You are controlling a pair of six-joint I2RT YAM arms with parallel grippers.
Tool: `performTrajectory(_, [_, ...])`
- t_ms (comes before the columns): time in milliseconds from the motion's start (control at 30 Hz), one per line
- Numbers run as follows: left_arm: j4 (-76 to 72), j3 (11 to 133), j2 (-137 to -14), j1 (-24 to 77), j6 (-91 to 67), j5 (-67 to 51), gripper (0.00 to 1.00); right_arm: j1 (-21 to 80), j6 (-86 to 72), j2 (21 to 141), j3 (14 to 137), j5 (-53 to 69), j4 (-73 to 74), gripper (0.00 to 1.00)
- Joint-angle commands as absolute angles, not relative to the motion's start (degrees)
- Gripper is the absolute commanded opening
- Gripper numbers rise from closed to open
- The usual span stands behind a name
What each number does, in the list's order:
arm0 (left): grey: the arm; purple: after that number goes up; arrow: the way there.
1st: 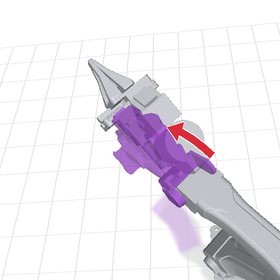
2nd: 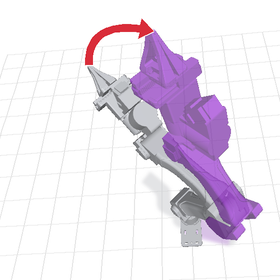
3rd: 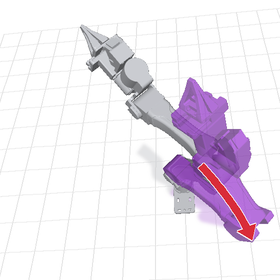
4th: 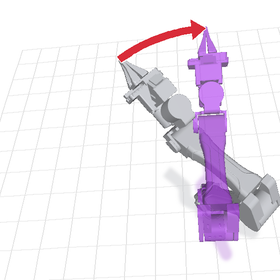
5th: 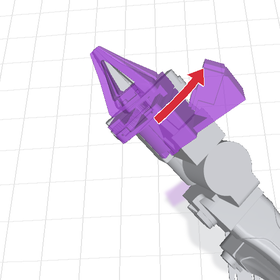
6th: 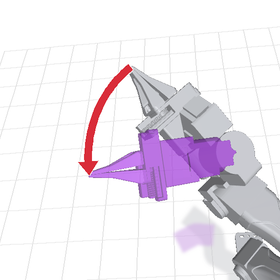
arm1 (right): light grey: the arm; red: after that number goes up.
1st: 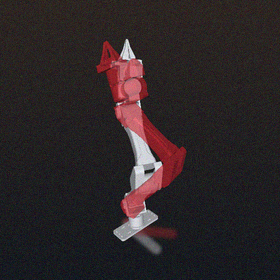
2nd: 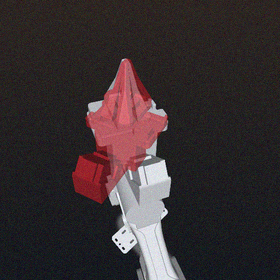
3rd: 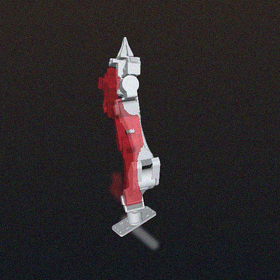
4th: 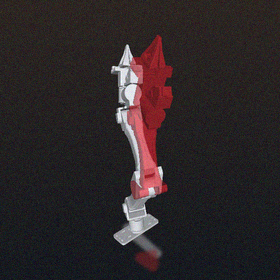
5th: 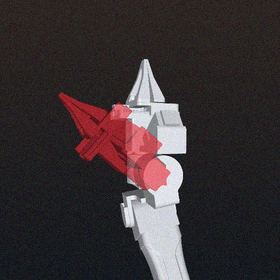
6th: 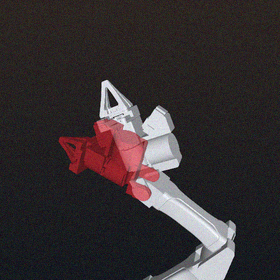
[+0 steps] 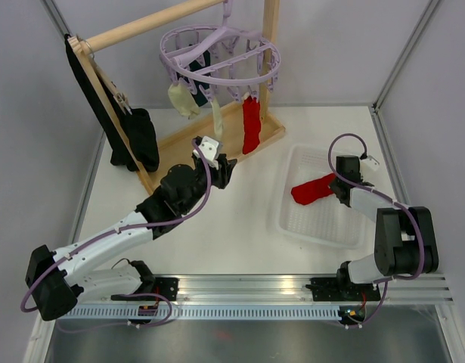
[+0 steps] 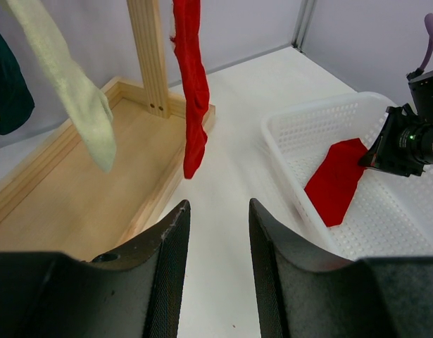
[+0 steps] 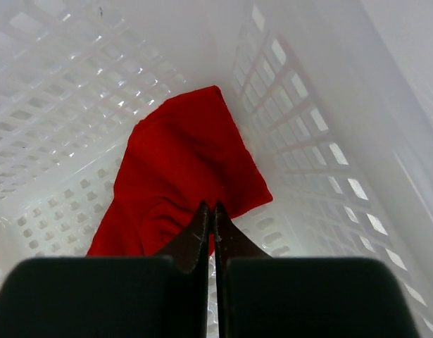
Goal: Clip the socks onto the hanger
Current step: Pick up the sock from the bin.
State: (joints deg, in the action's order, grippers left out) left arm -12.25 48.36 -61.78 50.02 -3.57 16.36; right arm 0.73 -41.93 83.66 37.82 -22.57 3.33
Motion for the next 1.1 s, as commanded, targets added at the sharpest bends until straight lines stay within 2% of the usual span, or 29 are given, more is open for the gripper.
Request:
performTrajectory(0, [-12.0, 49.0, -62.1, 50.4, -3.3, 16.0, 0.45, 0.4, -39.9, 84.0, 40.5, -23.4, 1.2, 0.0])
performTrajectory(300, [-9.4, 52.3, -62.7, 50.3, -3.9, 11.0, 0.46, 1.4, -31.6, 75.1, 44.8, -14.8, 3.9, 0.0])
performTrajectory(567, [-2.4, 63.5, -66.0, 50.1, -5.5, 4.8, 0.5, 7.3, -24.0, 65.8, 55.1, -8.3, 8.8, 0.0])
performTrajectory(800, [4.8, 77.8, -69.6, 49.3, -8.3, 0.3, 0.54, 9.7, -19.0, 58.8, 64.0, 7.2, 12.5, 0.0])
performTrajectory(1067, [12.2, 89.7, -74.4, 42.9, -17.3, -14.6, 0.56, 12.3, -13.5, 53.9, 67.9, 25.4, 12.4, 0.0])
